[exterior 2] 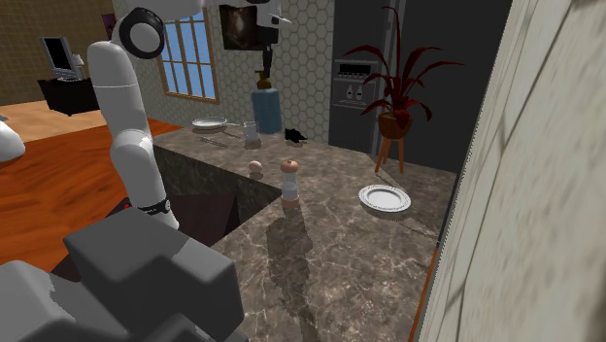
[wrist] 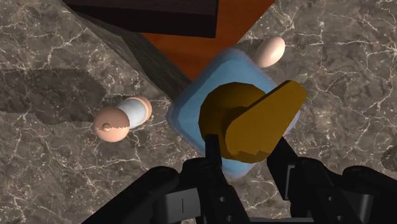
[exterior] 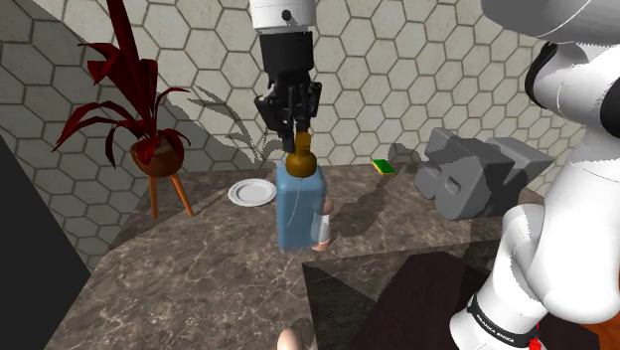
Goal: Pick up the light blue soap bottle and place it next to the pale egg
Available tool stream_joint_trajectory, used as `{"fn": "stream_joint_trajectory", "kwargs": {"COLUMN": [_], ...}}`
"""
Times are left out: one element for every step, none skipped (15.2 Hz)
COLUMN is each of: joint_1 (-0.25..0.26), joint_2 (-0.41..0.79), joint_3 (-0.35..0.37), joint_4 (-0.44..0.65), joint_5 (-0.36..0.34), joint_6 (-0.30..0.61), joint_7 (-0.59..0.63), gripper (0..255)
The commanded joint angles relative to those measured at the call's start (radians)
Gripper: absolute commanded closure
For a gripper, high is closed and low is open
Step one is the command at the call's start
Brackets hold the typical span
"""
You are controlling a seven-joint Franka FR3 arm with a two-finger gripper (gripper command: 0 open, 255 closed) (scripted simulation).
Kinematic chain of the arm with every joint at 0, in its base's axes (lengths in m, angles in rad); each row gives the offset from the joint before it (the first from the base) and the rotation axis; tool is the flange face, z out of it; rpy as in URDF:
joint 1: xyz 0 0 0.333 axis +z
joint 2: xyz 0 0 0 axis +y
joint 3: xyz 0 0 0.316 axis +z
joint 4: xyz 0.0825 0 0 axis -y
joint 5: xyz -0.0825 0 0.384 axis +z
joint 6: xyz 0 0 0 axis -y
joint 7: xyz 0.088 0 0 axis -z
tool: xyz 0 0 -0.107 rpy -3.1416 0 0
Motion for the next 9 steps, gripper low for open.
{"fn": "stream_joint_trajectory", "kwargs": {"joint_1": [-0.002, -0.002, -0.003, -0.003, -0.004, -0.004, -0.004, -0.004, -0.005], "joint_2": [-0.012, -0.019, -0.025, -0.031, -0.037, -0.042, -0.047, -0.052, -0.056], "joint_3": [-0.001, -0.002, -0.002, -0.003, -0.003, -0.004, -0.004, -0.004, -0.005], "joint_4": [-0.045, -0.068, -0.089, -0.111, -0.132, -0.152, -0.172, -0.191, -0.210], "joint_5": [0.002, 0.003, 0.004, 0.005, 0.006, 0.007, 0.008, 0.009, 0.009], "joint_6": [0.034, 0.050, 0.066, 0.081, 0.096, 0.112, 0.126, 0.141, 0.156], "joint_7": [-0.003, -0.004, -0.005, -0.006, -0.007, -0.008, -0.009, -0.010, -0.010], "gripper": [255, 255, 255, 255, 255, 255, 255, 255, 255]}}
